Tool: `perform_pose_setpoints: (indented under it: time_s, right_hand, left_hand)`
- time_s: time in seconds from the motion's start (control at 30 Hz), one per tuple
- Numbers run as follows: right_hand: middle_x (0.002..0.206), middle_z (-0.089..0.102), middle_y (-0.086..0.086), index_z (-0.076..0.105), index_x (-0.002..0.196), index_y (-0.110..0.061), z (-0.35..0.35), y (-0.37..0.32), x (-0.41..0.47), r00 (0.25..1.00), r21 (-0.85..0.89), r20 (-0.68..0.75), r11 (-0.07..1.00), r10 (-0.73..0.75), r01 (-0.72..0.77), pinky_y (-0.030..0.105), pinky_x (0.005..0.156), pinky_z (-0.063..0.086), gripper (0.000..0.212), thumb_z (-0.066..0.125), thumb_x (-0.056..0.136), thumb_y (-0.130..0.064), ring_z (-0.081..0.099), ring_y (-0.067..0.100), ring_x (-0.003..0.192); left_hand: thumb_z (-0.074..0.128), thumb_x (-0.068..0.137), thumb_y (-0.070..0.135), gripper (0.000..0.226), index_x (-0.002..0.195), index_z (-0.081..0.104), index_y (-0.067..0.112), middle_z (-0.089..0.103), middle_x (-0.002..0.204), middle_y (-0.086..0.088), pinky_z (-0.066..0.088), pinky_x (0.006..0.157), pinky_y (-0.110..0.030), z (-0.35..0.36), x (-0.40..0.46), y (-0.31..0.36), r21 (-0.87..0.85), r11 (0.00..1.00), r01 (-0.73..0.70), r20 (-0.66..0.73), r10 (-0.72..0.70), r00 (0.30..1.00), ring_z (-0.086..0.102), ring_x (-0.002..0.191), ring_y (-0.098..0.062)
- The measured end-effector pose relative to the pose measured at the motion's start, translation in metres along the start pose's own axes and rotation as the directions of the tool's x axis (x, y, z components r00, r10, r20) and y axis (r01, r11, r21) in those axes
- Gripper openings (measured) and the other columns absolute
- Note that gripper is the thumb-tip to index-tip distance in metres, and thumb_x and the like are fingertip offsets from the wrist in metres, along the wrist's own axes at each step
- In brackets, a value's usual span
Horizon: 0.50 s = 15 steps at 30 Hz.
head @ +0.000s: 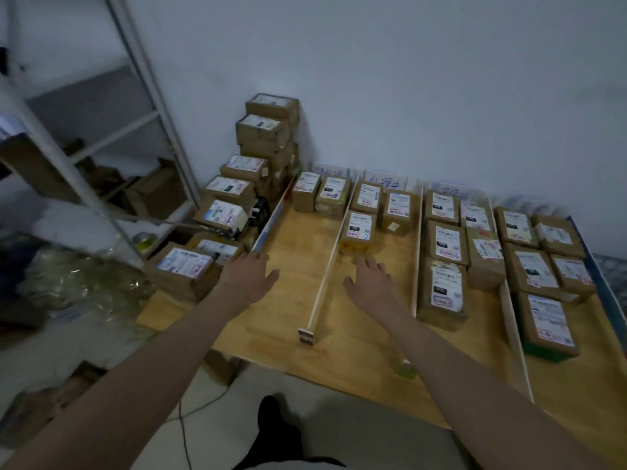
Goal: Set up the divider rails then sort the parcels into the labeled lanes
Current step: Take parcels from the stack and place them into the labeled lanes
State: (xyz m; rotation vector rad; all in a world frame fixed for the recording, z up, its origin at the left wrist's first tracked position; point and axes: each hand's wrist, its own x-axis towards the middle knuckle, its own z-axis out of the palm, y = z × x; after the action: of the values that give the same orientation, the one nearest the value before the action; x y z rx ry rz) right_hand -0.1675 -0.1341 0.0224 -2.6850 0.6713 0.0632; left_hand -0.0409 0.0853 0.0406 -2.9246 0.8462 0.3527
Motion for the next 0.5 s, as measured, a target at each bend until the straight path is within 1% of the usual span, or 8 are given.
perform_pose_setpoints:
  time_s: [0.07,0.13,0.27,0.37,0.4,0.5]
  right_hand:
    - [0.143,0.043,0.009,0.04,0.142,-0.016,0.011,-0.025,0.007,0.999,-0.009,0.032,1.0,-0.027,0.027,0.046,0.104,0.039,0.048,0.048,0.098,-0.033,0.04,0.031,0.131]
    - [0.142,0.043,0.009,0.04,0.141,-0.016,0.023,-0.049,0.014,0.996,-0.015,0.06,0.998,-0.059,0.06,0.046,0.104,0.039,0.047,0.048,0.098,-0.033,0.039,0.031,0.131]
    - [0.139,0.045,0.009,0.041,0.141,-0.016,0.048,-0.096,0.031,0.99,-0.006,0.098,0.995,-0.101,0.102,0.045,0.104,0.041,0.046,0.047,0.099,-0.034,0.041,0.031,0.131]
    - [0.138,0.047,0.008,0.041,0.141,-0.017,0.067,-0.133,0.047,0.987,-0.005,0.119,0.994,-0.107,0.108,0.044,0.103,0.043,0.046,0.047,0.1,-0.035,0.042,0.03,0.129]
    - [0.138,0.047,0.008,0.041,0.141,-0.017,0.076,-0.148,0.053,0.987,-0.006,0.125,0.995,-0.101,0.103,0.043,0.102,0.043,0.045,0.046,0.1,-0.035,0.042,0.03,0.129]
    - [0.137,0.047,0.008,0.04,0.14,-0.017,0.095,-0.184,0.064,0.986,-0.003,0.144,0.997,-0.08,0.081,0.043,0.101,0.043,0.044,0.045,0.1,-0.034,0.042,0.03,0.128]
  left_hand:
    - [0.034,0.1,0.053,0.052,0.132,0.049,0.015,0.053,0.131,-0.009,0.042,0.1,-0.045,0.004,-0.004,-0.03,-0.032,0.999,0.035,-0.011,-0.036,0.999,0.051,0.119,-0.03]
    - [0.032,0.1,0.054,0.053,0.132,0.048,0.016,0.053,0.131,-0.009,0.04,0.101,-0.046,0.009,-0.007,-0.06,-0.041,0.996,0.077,-0.019,-0.078,0.997,0.051,0.12,-0.03]
    - [0.021,0.093,0.058,0.062,0.133,0.049,0.021,0.052,0.134,-0.008,0.042,0.1,-0.049,0.021,-0.003,-0.119,-0.024,0.988,0.153,0.002,-0.153,0.988,0.05,0.121,-0.028]
    - [0.034,0.097,0.055,0.056,0.137,0.049,0.019,0.051,0.139,-0.008,0.041,0.103,-0.042,0.027,0.006,-0.167,-0.087,0.977,0.197,-0.046,-0.201,0.979,0.049,0.125,-0.027]
    - [0.036,0.099,0.053,0.054,0.138,0.048,0.018,0.051,0.139,-0.008,0.04,0.103,-0.041,0.029,0.011,-0.187,-0.095,0.977,0.192,-0.058,-0.198,0.979,0.049,0.125,-0.026]
    - [0.038,0.1,0.049,0.052,0.14,0.046,0.016,0.053,0.137,-0.009,0.039,0.103,-0.041,0.032,0.024,-0.228,-0.084,0.98,0.179,-0.052,-0.183,0.982,0.051,0.123,-0.027]
